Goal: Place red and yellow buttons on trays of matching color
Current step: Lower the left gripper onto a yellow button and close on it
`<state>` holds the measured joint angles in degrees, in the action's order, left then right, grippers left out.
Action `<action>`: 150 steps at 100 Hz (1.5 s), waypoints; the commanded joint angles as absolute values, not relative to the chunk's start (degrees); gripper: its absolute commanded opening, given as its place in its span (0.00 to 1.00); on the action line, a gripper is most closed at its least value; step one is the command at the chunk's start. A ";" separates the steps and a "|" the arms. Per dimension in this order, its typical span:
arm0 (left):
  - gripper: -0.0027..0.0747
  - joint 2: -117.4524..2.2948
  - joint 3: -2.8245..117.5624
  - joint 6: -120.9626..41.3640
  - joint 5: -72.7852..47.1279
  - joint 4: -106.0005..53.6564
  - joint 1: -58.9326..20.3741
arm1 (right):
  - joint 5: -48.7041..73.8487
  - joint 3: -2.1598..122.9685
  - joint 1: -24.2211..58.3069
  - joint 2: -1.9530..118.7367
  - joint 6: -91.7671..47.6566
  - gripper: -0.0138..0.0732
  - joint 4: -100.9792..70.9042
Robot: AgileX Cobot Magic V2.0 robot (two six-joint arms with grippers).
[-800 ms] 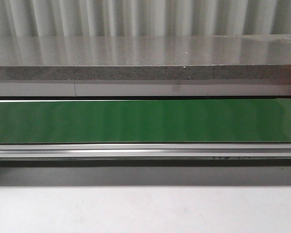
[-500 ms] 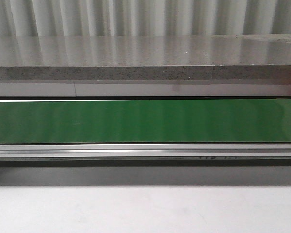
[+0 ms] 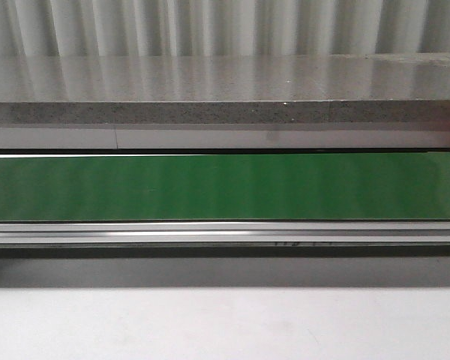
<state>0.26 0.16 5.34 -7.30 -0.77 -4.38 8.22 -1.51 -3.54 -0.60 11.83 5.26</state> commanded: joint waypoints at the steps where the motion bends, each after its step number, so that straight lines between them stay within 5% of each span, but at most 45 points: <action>1: 0.01 1.92 -0.21 5.40 -4.23 -1.17 -4.33 | 3.86 -1.63 -3.50 -1.31 11.59 0.08 5.95; 48: 0.01 -12.69 24.27 5.40 -30.35 -1.08 -4.33 | 3.86 -1.63 -3.50 -1.31 11.59 0.08 5.95; 96: 0.02 -35.50 34.55 5.40 -30.42 1.94 -4.33 | 3.86 -1.63 -3.50 -1.31 11.59 0.08 5.95; 106: 0.15 -40.47 36.85 5.40 -30.66 1.94 -4.33 | 3.86 -1.63 -3.50 -1.31 11.59 0.08 5.95; 128: 0.64 -50.56 43.18 5.40 -30.79 4.70 -4.33 | 3.86 -1.63 -3.50 -1.31 11.59 0.08 5.95; 150: 0.63 -59.58 51.74 7.08 -36.07 4.70 1.47 | 3.86 -1.63 -3.50 -1.31 11.59 0.08 5.95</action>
